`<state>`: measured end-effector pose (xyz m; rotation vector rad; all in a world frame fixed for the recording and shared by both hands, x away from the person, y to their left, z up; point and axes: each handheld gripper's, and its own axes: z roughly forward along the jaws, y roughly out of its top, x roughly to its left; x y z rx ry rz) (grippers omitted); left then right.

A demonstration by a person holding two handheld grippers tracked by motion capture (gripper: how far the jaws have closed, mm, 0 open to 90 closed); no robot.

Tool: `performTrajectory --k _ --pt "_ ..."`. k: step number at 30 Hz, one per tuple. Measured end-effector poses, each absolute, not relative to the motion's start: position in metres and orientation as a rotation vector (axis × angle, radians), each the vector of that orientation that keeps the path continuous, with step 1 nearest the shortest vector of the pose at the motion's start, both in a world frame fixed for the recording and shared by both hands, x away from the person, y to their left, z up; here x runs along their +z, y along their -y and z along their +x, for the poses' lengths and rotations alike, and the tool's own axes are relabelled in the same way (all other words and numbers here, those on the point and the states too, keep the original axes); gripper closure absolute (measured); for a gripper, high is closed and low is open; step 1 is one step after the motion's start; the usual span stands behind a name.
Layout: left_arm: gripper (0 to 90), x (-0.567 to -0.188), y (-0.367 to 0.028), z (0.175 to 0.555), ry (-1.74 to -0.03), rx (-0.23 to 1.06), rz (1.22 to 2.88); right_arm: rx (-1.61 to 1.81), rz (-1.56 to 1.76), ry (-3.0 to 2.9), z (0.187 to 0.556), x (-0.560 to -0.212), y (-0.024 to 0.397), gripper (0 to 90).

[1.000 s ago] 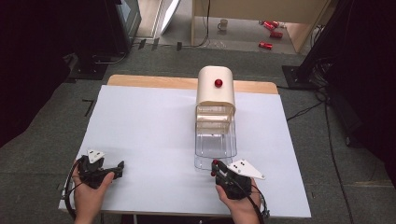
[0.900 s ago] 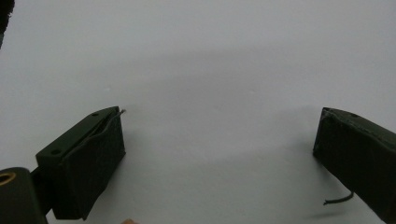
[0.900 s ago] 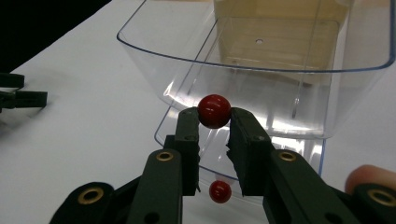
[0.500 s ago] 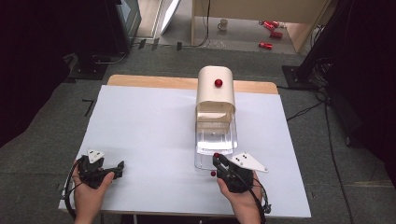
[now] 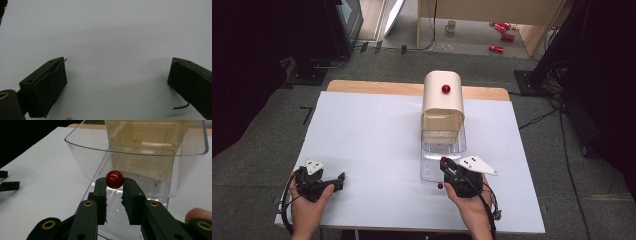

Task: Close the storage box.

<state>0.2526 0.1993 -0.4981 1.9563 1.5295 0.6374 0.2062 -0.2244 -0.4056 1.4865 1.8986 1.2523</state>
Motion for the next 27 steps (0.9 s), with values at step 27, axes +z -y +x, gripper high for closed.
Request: performTrajectory --k 27 --pt "1.9 -0.498 -0.199 0.253 -1.529 0.637 1.957 1.251 1.494 -1.874 0.244 -0.402 0.223 75.1"
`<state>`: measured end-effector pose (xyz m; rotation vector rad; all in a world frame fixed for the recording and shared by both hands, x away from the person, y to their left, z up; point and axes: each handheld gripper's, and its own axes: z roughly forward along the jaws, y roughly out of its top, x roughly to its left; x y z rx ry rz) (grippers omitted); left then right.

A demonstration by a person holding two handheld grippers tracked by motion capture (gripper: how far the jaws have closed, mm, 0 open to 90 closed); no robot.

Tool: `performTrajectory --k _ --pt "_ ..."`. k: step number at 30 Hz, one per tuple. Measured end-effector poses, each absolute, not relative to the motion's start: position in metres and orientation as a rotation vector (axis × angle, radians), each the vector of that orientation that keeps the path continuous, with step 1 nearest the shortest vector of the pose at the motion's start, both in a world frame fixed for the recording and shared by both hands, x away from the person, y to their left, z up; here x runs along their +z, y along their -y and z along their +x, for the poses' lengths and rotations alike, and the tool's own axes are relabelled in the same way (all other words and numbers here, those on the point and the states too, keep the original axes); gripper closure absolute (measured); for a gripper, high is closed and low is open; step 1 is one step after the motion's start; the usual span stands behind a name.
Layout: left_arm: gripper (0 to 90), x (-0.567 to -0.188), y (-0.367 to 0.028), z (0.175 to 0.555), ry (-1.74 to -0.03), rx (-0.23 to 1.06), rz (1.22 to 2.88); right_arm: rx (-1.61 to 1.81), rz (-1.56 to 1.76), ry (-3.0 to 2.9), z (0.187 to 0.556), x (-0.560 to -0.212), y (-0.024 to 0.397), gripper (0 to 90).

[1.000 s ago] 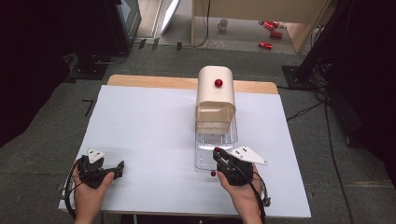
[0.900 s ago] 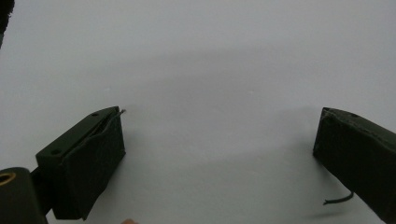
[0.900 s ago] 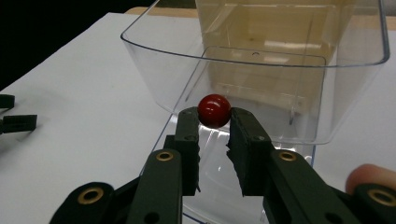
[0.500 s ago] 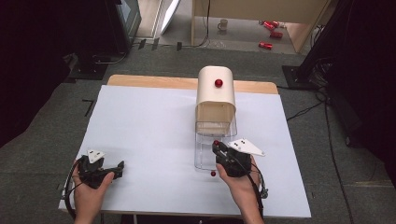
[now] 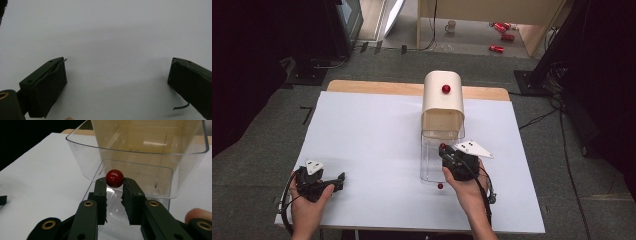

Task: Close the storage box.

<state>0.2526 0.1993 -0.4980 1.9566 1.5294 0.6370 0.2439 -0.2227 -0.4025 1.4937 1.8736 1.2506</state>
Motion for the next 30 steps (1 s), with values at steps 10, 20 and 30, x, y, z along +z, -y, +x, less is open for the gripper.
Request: performTrajectory --k 10,20,30 --pt "1.9 -0.498 -0.199 0.253 -1.53 0.637 1.954 1.248 1.497 -1.857 0.259 -0.403 0.222 75.3" --pt "1.9 -0.498 -0.199 0.253 -1.53 0.637 1.953 1.238 1.499 -1.848 0.274 -0.403 0.222 75.3" --pt "1.9 -0.498 -0.199 0.253 -1.531 0.636 1.953 1.236 1.501 -1.835 0.286 -0.403 0.222 75.4"
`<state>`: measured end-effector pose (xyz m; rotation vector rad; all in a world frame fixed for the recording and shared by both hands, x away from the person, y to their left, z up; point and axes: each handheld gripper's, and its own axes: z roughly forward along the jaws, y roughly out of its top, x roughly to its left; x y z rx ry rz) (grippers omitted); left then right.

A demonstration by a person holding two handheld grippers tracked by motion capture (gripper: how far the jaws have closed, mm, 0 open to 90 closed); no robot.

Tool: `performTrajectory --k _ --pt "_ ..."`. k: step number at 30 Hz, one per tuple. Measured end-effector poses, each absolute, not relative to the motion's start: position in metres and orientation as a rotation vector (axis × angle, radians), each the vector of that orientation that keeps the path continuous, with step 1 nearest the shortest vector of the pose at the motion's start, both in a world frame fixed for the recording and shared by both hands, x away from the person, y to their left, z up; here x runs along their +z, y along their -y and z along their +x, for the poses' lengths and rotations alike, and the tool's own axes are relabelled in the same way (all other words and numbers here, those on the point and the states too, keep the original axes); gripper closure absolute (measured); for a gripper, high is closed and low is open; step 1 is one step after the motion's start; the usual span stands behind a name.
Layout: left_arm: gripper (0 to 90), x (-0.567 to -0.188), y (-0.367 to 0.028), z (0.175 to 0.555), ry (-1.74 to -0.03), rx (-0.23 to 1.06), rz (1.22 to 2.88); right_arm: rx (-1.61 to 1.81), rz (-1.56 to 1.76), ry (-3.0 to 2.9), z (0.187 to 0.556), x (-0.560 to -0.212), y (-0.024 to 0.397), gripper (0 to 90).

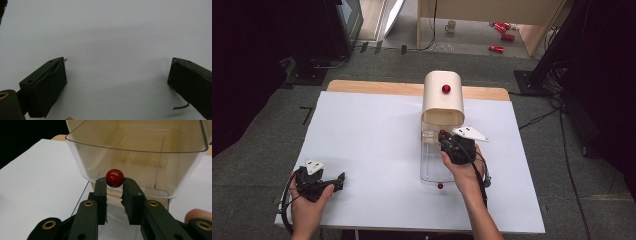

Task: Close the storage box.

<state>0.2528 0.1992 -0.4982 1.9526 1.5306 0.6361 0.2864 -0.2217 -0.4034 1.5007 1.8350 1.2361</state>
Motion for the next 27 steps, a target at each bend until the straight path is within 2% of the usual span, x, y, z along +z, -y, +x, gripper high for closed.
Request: performTrajectory --k 14,18,19,20,21,22,24,27 --pt "1.9 -0.498 -0.199 0.253 -1.53 0.638 1.953 1.232 1.498 -1.835 0.296 -0.403 0.222 74.5" --pt "1.9 -0.498 -0.199 0.253 -1.531 0.637 1.952 1.237 1.469 -1.844 0.291 -0.403 0.223 59.7" --pt "1.9 -0.498 -0.199 0.253 -1.53 0.636 1.953 1.206 1.447 -1.867 0.286 -0.403 0.222 51.0" --pt "1.9 -0.498 -0.199 0.253 -1.53 0.636 1.953 1.206 1.447 -1.867 0.286 -0.403 0.222 51.0" --pt "1.9 -0.498 -0.199 0.253 -1.53 0.637 1.953 1.145 1.428 -1.883 0.279 -0.403 0.219 39.0" --pt "1.9 -0.498 -0.199 0.253 -1.531 0.637 1.949 1.145 1.428 -1.883 0.279 -0.403 0.219 39.0" --pt "1.9 -0.498 -0.199 0.253 -1.529 0.637 1.955 1.087 1.428 -1.886 0.272 -0.404 0.218 28.0" --pt "1.9 -0.498 -0.199 0.253 -1.528 0.637 1.957 1.068 1.46 -1.909 0.258 -0.407 0.217 16.5"
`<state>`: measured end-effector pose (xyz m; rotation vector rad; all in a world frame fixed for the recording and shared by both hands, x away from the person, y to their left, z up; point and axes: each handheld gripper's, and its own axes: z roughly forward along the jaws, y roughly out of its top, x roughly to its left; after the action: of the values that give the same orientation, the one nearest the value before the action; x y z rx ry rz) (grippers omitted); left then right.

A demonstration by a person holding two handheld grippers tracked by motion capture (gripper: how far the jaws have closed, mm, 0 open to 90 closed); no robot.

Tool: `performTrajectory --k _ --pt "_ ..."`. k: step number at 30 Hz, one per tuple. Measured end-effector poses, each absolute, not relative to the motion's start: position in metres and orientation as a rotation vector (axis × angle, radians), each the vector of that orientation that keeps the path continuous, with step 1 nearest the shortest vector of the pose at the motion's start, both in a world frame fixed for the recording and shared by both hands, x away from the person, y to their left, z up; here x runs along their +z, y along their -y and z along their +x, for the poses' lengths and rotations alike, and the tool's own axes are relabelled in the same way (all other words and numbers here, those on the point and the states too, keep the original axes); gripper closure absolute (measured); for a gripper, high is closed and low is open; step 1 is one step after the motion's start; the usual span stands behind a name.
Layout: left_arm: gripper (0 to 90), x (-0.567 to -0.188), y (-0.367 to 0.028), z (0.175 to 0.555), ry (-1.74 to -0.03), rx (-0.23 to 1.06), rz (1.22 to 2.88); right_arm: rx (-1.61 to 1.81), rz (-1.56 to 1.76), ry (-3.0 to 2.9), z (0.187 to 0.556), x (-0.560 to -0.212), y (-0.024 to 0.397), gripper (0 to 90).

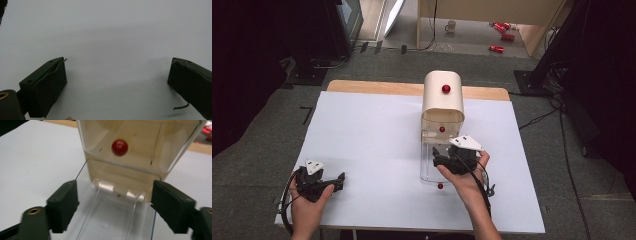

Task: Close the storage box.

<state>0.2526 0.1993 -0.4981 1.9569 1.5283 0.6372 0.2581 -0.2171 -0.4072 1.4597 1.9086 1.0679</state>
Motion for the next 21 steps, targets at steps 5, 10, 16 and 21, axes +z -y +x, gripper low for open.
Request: performTrajectory --k 5,10,16,21 --pt "1.9 -0.498 -0.199 0.253 -1.529 0.637 1.957 1.08 1.467 -1.913 0.243 -0.408 0.217 11.5" --pt "1.9 -0.498 -0.199 0.253 -1.529 0.637 1.956 1.123 1.488 -1.918 0.228 -0.412 0.221 4.8" --pt "1.9 -0.498 -0.199 0.253 -1.528 0.637 1.956 1.124 1.462 -1.963 0.209 -0.421 0.223 0.0" --pt "1.9 -0.498 -0.199 0.252 -1.528 0.637 1.958 1.12 1.49 -1.924 0.189 -0.43 0.226 0.0"
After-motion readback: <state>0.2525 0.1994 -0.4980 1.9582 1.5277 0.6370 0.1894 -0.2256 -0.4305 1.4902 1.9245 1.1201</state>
